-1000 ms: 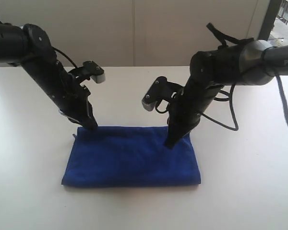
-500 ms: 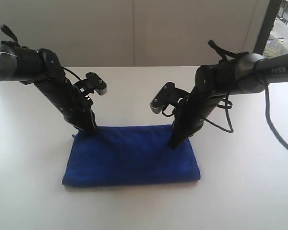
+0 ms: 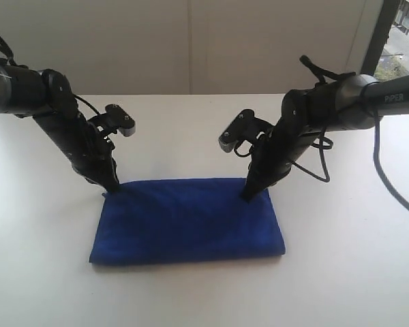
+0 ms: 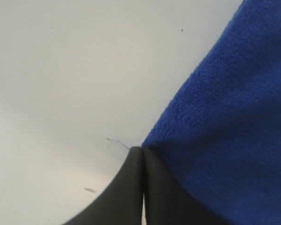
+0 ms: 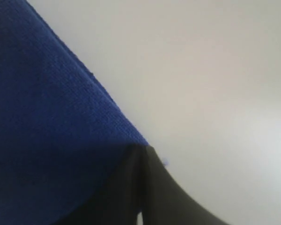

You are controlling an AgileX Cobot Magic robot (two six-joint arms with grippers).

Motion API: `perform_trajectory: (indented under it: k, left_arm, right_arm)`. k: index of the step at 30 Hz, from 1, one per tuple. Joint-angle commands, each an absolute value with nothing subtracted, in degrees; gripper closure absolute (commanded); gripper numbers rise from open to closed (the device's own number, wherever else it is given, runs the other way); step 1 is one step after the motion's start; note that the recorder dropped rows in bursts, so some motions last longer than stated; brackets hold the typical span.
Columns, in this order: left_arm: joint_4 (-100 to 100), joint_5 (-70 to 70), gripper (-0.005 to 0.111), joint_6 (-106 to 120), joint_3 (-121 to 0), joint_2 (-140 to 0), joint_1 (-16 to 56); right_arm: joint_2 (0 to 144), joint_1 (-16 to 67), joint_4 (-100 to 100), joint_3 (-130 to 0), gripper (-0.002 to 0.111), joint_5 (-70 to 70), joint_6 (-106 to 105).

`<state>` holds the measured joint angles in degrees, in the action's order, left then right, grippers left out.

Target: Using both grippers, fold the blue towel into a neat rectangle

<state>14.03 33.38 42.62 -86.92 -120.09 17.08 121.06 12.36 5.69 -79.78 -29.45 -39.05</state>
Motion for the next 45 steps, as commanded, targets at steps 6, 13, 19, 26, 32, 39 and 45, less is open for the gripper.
perform_trajectory:
  k: [6,13,19,26,32,39,45]
  left_arm:
    - [10.79,33.42,0.107,37.96,-87.68,-113.76,16.55]
    - [27.55,39.13,0.107,38.13,-84.05,-106.42,16.66]
    - [35.99,32.21,0.107,43.02,-72.41,-103.06,19.49]
    - [36.14,13.51,0.107,31.72,-58.89,-79.48,20.44]
    - [36.58,3.07,0.107,31.64,-43.35,-52.26,22.97]
    - [38.75,-8.26,0.107,29.71,-15.88,-25.09,22.97]
    - [39.84,-9.54,0.107,27.06,-0.47,-14.95,22.97]
  right_arm:
    - [114.88,11.81,5.32,-79.89,0.108,-32.64,-38.71]
    - [103.10,11.81,6.53,-79.78,0.108,-37.11,-35.95]
    - [88.96,11.95,6.65,-71.31,0.108,-36.73,-29.71]
    - [64.92,11.95,5.35,-55.05,0.108,-28.39,-21.44]
    - [45.54,11.95,5.49,-40.23,0.108,-20.31,-11.46]
    - [34.85,11.95,7.72,-21.98,0.108,-14.09,-5.18]
    - [34.85,11.95,12.10,-10.05,0.108,-1.41,-5.18]
